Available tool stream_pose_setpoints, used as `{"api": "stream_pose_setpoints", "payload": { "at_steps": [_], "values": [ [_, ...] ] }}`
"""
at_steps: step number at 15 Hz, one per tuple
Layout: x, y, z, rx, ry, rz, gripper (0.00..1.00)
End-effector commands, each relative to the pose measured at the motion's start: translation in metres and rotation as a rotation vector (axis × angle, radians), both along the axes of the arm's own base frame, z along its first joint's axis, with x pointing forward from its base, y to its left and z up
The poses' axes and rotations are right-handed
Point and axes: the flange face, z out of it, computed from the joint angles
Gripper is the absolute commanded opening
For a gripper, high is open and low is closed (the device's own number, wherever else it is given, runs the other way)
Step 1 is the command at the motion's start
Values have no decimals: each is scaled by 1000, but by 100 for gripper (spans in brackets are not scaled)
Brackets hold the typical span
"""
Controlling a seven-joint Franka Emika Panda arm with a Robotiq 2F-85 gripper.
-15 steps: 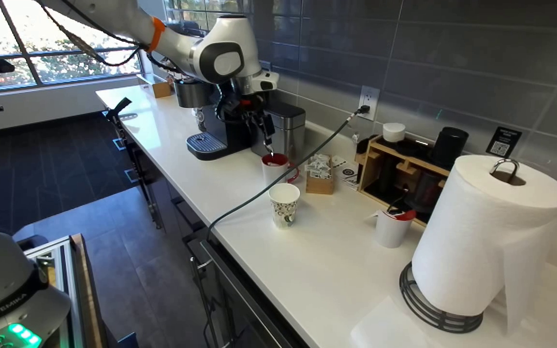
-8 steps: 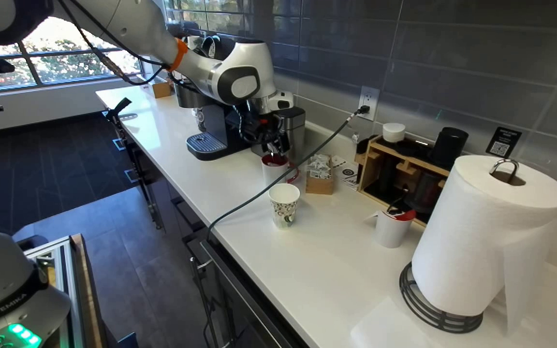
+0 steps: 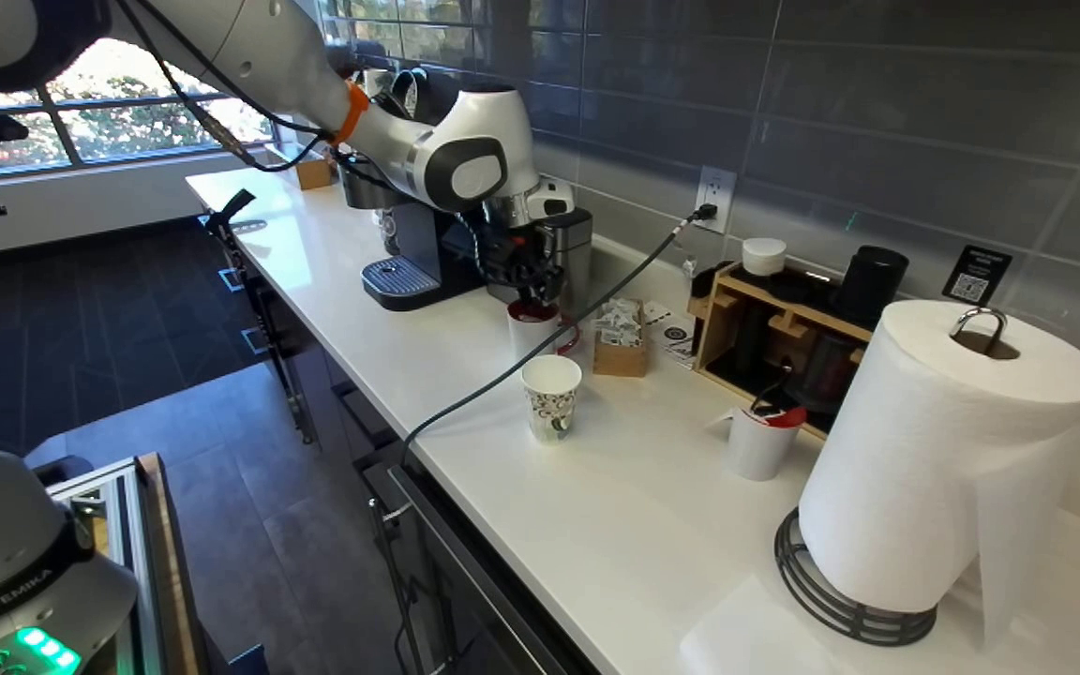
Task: Take the pack out of the mug cup
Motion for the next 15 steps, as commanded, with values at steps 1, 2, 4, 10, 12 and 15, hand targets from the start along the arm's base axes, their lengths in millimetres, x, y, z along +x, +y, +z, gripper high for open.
{"api": "stream_pose_setpoints", "payload": {
  "at_steps": [1, 2, 4, 10, 12, 15],
  "values": [
    [0, 7, -9, -18, 0, 24, 50],
    [1, 9, -11, -25, 4, 26, 51],
    [0, 12, -14, -35, 11, 34, 52],
    [-3, 9, -22, -82, 30, 45, 45],
    [-2, 9, -24, -96, 41, 49, 34],
    [-1, 10, -28, -101, 57, 50, 1]
  ]
}}
